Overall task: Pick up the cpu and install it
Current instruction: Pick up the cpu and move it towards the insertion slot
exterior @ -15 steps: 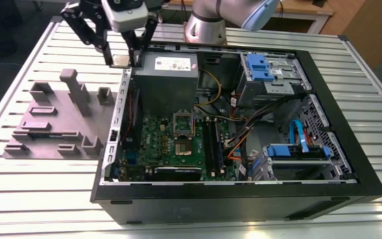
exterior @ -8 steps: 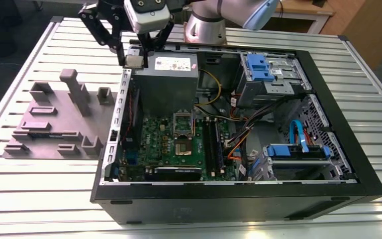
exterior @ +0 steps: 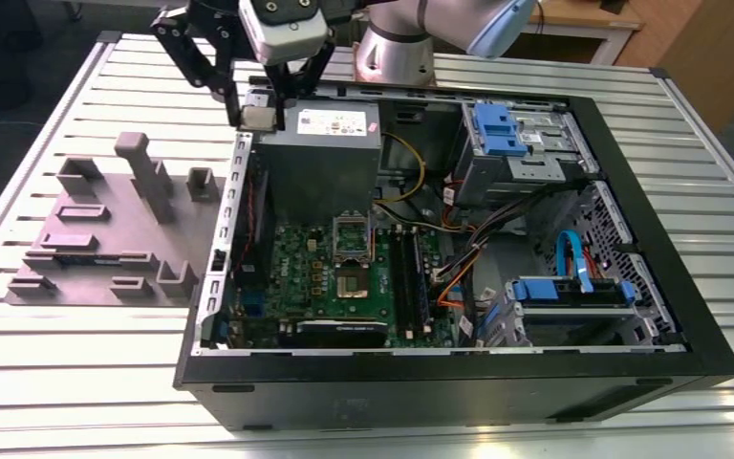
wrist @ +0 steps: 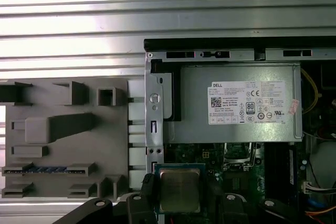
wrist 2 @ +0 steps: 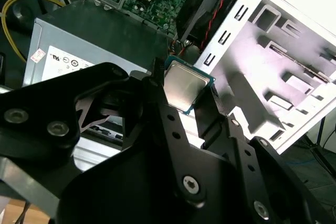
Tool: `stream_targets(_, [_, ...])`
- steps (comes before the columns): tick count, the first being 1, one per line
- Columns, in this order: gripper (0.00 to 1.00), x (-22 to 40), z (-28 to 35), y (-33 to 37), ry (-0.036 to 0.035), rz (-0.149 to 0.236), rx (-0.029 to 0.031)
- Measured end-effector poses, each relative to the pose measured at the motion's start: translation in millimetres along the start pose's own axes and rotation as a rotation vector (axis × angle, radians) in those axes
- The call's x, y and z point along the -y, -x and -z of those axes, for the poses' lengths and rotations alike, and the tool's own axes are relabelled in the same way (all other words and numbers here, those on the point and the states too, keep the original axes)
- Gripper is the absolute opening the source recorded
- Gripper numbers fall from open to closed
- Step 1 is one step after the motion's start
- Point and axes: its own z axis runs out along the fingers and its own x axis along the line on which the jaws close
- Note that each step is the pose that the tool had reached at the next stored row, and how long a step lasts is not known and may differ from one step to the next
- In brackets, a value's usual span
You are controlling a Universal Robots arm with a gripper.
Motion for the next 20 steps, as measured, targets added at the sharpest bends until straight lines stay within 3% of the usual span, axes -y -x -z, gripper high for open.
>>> stream_targets(4, [0.47, 0.7, 0.0, 2.8, 0.0, 0.0, 0.0])
stream_targets(14, [0.47, 10.5, -0.3, 8.0, 0.0, 0.0, 0.0])
stream_targets(20, [0.47, 11.2, -0.2, 17.8, 0.0001, 0.0, 0.0])
